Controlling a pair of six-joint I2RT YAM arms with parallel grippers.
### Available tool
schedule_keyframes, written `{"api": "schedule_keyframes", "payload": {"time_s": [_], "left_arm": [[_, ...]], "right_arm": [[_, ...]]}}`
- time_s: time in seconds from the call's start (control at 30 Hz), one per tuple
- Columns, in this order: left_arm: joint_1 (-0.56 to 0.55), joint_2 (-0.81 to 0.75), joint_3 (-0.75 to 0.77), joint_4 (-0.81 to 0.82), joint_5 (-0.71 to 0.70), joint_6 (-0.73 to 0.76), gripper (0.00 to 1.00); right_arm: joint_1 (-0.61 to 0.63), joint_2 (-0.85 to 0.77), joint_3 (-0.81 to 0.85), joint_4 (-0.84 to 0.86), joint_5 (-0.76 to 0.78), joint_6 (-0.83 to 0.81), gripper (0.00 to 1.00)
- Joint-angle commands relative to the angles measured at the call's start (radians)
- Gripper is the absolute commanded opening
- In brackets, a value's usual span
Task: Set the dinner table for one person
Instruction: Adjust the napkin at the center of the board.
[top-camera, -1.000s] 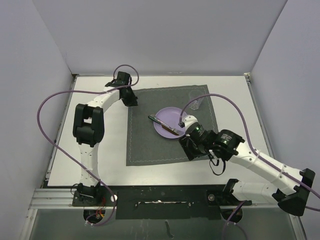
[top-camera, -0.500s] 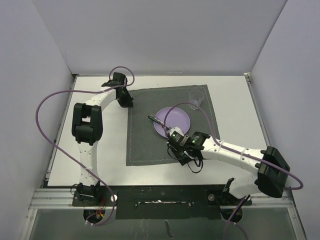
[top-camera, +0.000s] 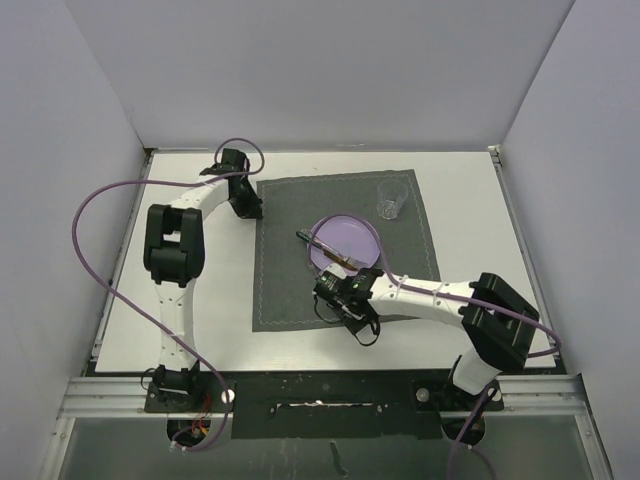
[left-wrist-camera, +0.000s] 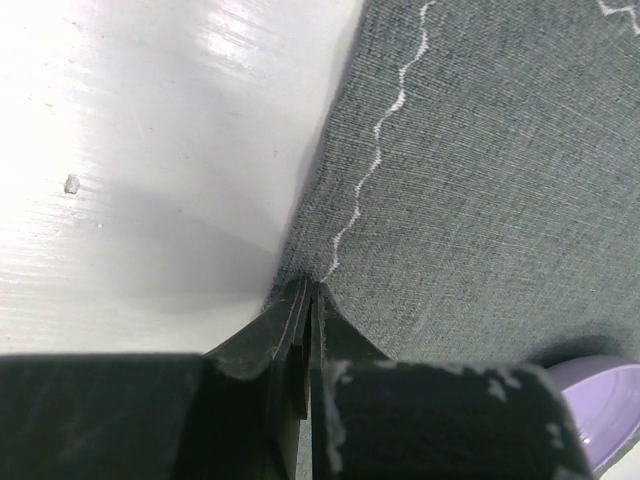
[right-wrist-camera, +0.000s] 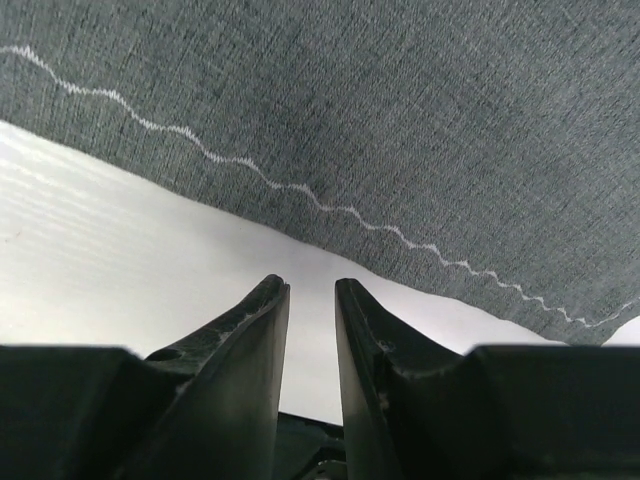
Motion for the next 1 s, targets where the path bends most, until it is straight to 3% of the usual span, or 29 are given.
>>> {"api": "schedule_keyframes", "payload": {"time_s": [0.0, 0.97], "left_arm": [[0.010, 0.034, 0.037, 0.018, 0.021, 0.022, 0.00], [0.025, 0.057, 0.071, -0.005, 0.028, 0.029, 0.00]], "right_arm": [[0.008, 0.022, 0.053, 0.041, 0.052, 0.010, 0.26], [0.011, 0.124, 0.108, 0.048, 0.089, 0.012, 0.21]]}}
